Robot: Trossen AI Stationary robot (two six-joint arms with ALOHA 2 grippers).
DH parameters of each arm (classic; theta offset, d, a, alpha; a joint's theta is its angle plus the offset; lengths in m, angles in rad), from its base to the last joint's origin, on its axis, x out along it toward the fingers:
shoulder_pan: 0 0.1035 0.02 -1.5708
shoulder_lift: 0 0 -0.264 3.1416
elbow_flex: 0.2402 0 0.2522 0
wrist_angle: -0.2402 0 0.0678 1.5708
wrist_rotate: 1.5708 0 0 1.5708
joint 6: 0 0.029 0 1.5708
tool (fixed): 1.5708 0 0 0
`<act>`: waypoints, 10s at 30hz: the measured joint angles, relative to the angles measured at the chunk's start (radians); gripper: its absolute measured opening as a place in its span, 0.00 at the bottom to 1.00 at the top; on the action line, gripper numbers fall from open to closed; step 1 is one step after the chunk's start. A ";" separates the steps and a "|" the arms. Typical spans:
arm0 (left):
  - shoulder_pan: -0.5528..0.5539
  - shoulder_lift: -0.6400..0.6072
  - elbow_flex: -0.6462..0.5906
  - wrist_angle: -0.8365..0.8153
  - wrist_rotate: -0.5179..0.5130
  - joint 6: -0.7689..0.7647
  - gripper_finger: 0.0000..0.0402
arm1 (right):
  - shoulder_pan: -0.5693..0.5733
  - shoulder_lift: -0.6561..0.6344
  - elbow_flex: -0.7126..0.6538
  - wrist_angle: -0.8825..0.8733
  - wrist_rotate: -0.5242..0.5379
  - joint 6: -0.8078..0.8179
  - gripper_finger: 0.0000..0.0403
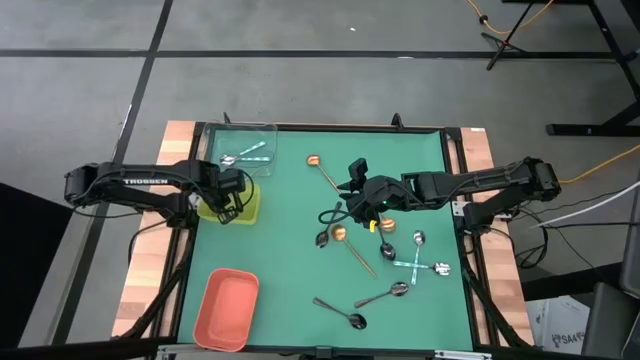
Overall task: Sort silverware by color (type)
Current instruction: Put the gold spoon into the yellow bin
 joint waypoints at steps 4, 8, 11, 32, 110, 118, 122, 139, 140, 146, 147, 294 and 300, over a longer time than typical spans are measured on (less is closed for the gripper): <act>0.000 0.000 0.000 -0.002 -0.014 -0.021 0.14 | 0.000 0.000 0.000 0.000 0.000 0.000 0.27; 0.000 0.000 0.000 -0.003 -0.038 -0.026 0.22 | 0.000 0.000 0.000 0.000 0.000 0.000 0.27; 0.000 0.000 0.000 -0.003 -0.038 -0.027 0.27 | 0.000 0.000 0.000 0.000 0.000 0.000 0.27; 0.000 -0.003 0.000 -0.002 -0.024 -0.023 0.29 | 0.000 0.000 0.000 0.000 0.000 0.000 0.27; -0.174 0.340 0.304 0.810 -0.019 0.221 0.29 | -0.262 0.040 -0.001 -0.550 -0.220 -0.097 0.27; -0.179 0.340 0.304 0.809 -0.019 0.220 0.29 | -0.262 0.131 -0.001 -0.586 -0.211 -0.519 0.27; -0.179 0.340 0.304 0.809 -0.019 0.221 0.29 | -0.262 0.194 -0.001 -0.582 -0.211 -0.589 0.27; -0.178 0.340 0.304 0.809 -0.019 0.221 0.29 | -0.262 0.415 -0.001 -0.529 -0.207 -0.699 0.27; -0.178 0.340 0.304 0.809 -0.019 0.221 0.29 | -0.262 0.422 -0.001 -0.530 -0.201 -0.699 0.27; -0.178 0.340 0.304 0.808 -0.019 0.221 0.29 | -0.262 0.461 -0.001 -0.532 -0.175 -0.700 0.27; -0.178 0.340 0.304 0.808 -0.019 0.221 0.29 | -0.262 0.464 -0.001 -0.531 -0.175 -0.700 0.27; -0.178 0.340 0.304 0.809 -0.036 0.296 0.29 | -0.445 0.467 0.001 -0.535 -0.320 -0.147 0.01; -0.178 0.340 0.304 0.809 -0.057 0.299 0.29 | -0.446 0.466 0.000 -0.528 -0.381 -0.058 0.01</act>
